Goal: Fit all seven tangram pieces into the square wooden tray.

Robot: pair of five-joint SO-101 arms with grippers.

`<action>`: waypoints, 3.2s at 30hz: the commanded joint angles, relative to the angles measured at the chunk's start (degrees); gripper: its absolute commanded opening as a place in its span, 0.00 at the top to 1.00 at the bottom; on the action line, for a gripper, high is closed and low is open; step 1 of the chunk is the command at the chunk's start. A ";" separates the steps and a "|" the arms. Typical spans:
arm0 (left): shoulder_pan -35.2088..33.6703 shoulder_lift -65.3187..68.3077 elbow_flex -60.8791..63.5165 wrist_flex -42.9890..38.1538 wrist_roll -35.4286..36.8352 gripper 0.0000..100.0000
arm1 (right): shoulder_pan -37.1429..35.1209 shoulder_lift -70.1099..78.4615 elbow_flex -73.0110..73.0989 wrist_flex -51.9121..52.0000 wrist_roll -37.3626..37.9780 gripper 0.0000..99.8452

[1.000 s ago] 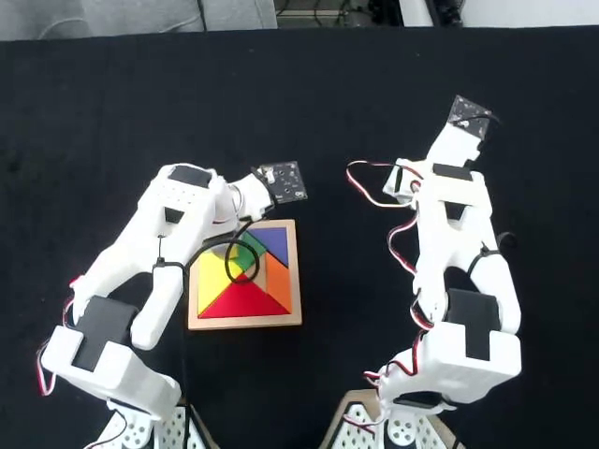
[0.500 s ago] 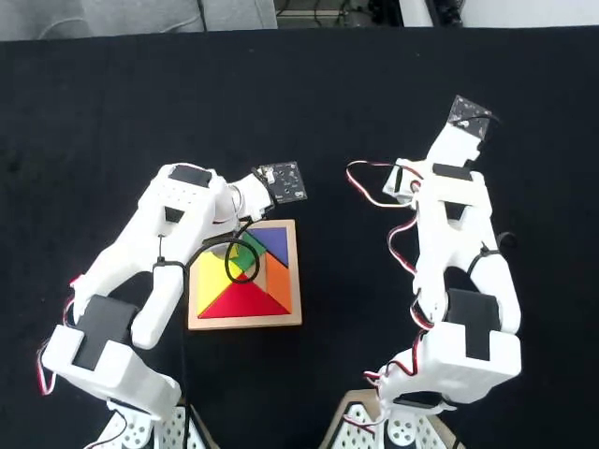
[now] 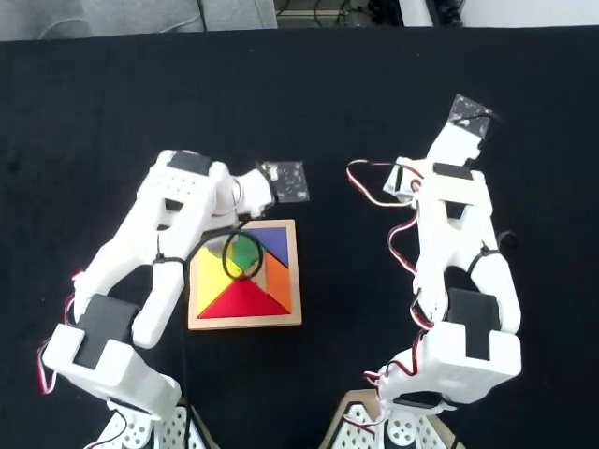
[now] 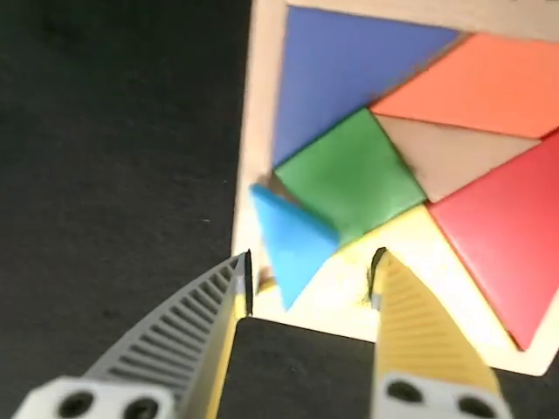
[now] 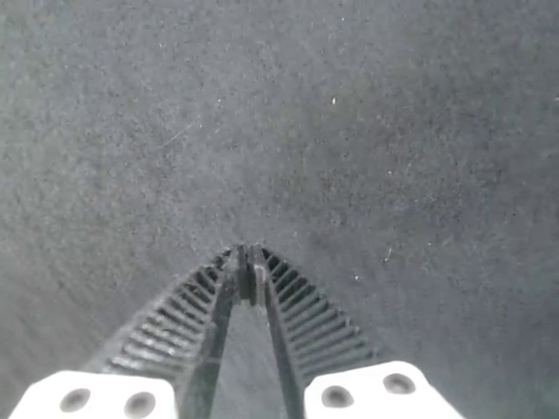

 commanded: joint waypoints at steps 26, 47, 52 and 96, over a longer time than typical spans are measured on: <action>-9.80 -8.62 14.46 -15.38 7.56 0.76 | 0.62 -3.82 -3.65 -1.05 -0.70 0.99; -9.63 -6.95 9.98 -21.01 12.48 0.76 | 0.62 -3.82 -3.65 -1.05 -0.70 0.99; -11.21 -8.44 4.18 -16.79 12.48 0.76 | 0.62 -3.82 -3.65 -1.05 -0.70 0.99; -5.76 -16.88 8.92 -16.26 21.80 0.76 | 0.79 -3.82 -3.74 -1.05 -0.70 0.99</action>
